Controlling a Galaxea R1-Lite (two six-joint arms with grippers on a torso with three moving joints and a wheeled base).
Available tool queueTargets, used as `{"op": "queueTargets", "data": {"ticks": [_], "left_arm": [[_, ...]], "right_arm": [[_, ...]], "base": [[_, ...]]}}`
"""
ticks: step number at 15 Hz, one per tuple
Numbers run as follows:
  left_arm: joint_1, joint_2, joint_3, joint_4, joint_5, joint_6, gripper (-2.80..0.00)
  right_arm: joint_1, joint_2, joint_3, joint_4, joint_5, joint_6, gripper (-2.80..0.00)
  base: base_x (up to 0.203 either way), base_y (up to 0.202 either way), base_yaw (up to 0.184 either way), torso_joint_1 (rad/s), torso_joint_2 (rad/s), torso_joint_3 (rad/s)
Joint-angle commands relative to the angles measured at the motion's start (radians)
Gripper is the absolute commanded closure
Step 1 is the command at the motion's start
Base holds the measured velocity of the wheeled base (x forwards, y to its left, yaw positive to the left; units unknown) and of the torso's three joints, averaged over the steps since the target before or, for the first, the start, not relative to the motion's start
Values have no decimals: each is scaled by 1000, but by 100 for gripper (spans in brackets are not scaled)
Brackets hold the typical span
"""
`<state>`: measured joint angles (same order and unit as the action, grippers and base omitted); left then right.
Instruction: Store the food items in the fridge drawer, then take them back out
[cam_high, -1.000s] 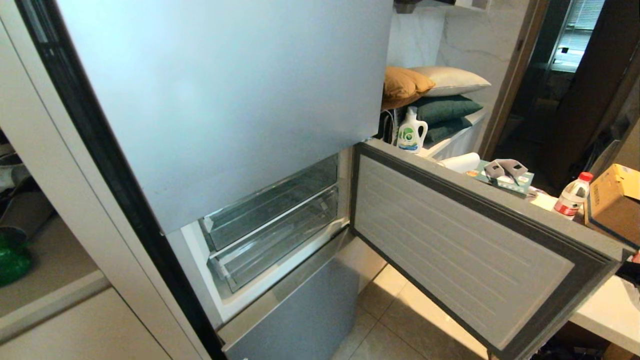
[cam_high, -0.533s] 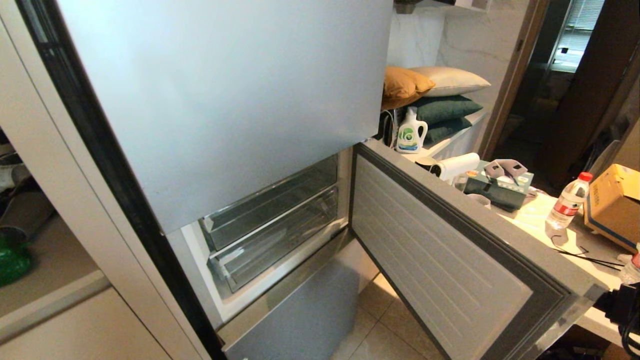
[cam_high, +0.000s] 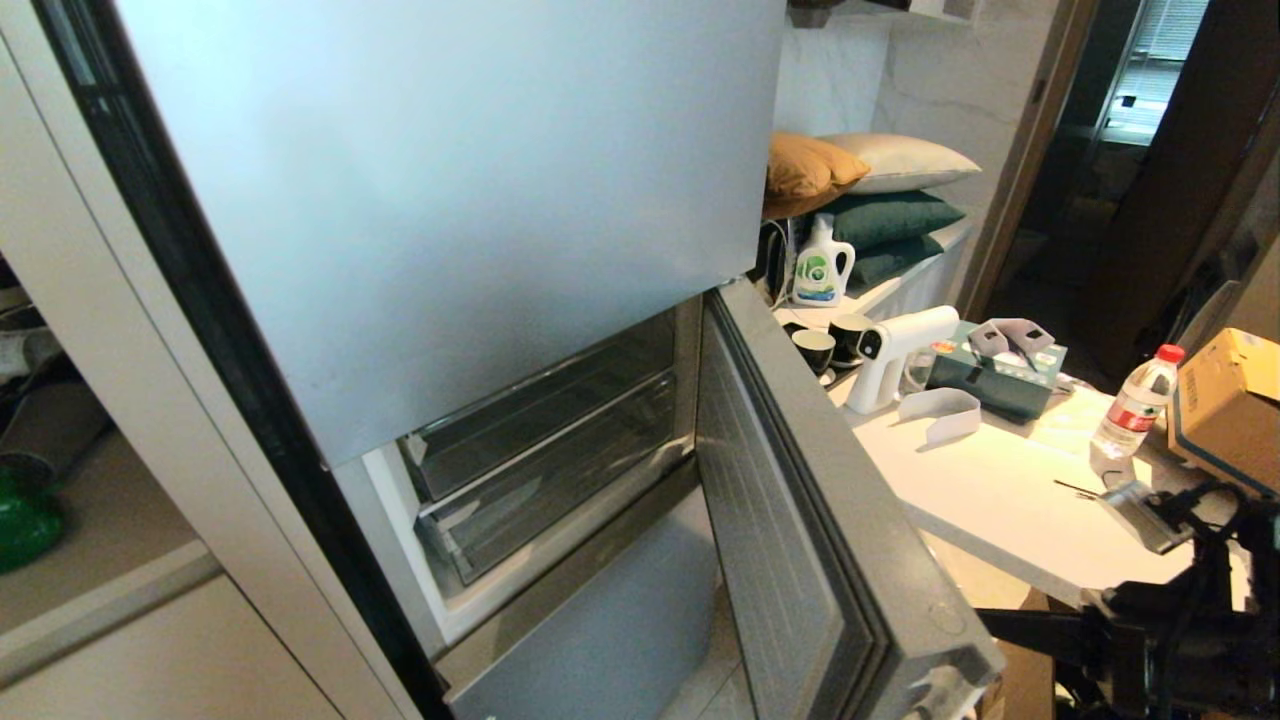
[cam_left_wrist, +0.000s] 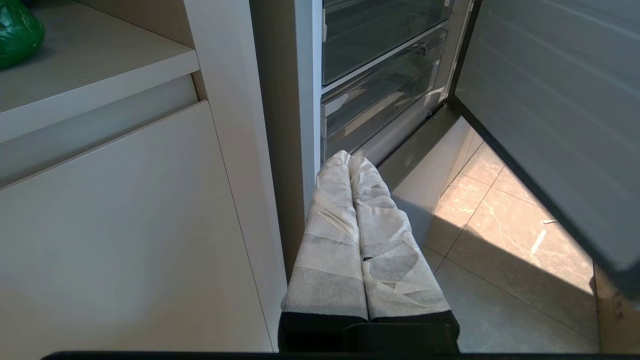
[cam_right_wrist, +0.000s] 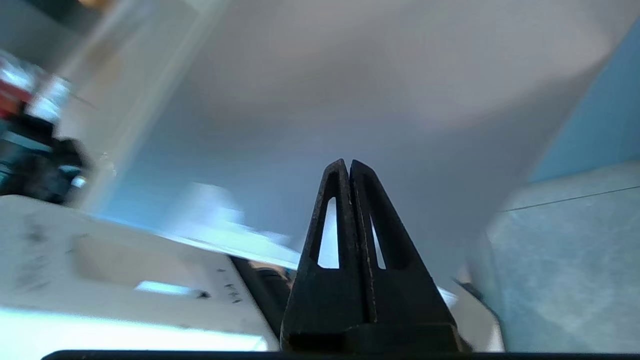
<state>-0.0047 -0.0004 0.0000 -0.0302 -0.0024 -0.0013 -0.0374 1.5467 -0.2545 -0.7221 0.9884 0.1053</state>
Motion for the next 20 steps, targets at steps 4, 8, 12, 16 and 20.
{"op": "queueTargets", "data": {"ticks": [4,8,12,16,20], "left_arm": [[0,0,11,0,-1,0,0],[0,0,11,0,-1,0,0],[0,0,11,0,-1,0,0],[0,0,11,0,-1,1,0],[0,0,11,0,-1,0,0]], "right_arm": [[170,239,-139,-105,-71,6,0],[347,451,-367,-213,-248,37,0],[487,635,-664,-246,-387,85,0],[588,817,-1008,-248,-502,98,0],[644,859,-1092,-290,-653,121,0]], "base": [[0,0,0,0,0,0],[0,0,0,0,0,0],[0,0,0,0,0,0],[0,0,0,0,0,0],[0,0,0,0,0,0]]}}
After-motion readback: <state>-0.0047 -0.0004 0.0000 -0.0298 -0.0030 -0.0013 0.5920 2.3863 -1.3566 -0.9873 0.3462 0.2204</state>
